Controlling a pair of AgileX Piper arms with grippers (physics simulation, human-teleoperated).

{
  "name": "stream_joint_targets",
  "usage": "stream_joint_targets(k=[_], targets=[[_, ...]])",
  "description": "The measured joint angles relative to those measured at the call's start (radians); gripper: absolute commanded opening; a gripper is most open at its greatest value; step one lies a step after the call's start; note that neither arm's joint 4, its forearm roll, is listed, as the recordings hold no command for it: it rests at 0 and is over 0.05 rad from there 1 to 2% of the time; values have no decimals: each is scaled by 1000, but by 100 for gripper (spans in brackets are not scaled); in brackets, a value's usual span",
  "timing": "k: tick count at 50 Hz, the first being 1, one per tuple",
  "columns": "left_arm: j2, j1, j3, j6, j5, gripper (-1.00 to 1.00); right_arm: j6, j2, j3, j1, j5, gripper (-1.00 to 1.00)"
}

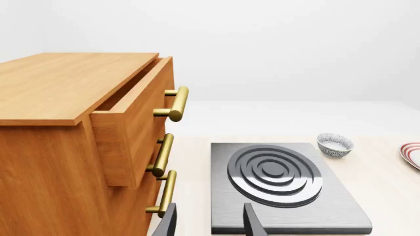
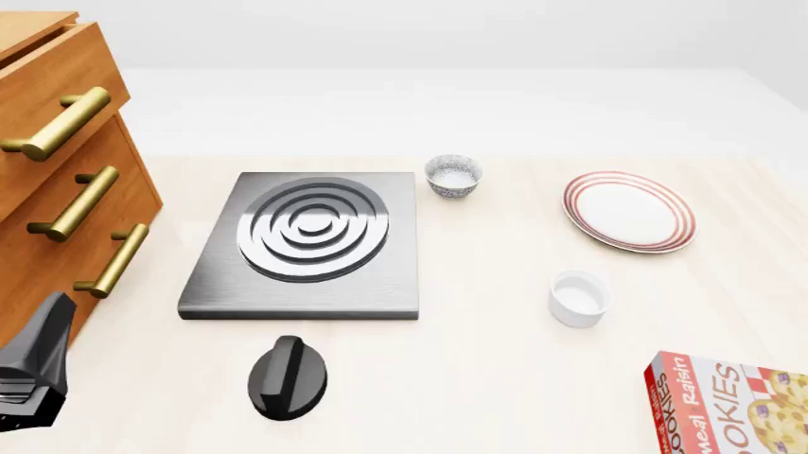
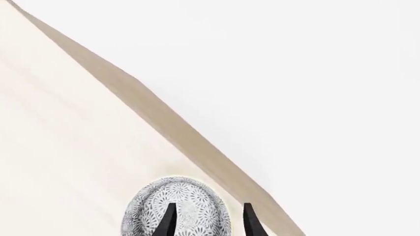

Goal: Pick the akita bowl next to the cookies box and place it on the plate.

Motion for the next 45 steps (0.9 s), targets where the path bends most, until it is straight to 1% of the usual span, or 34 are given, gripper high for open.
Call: stream_joint_targets(k=[12,13,27,45], targets=[[0,0,0,0,0,100,-6,9,18,-1,-15,100],[0,0,0,0,0,100,-7,9,19,-1,-16,-100],[0,0,0,0,0,100,-7,-38,30,2,-8,-100],[0,0,0,0,0,100,33,-204,32,10,106,-100]])
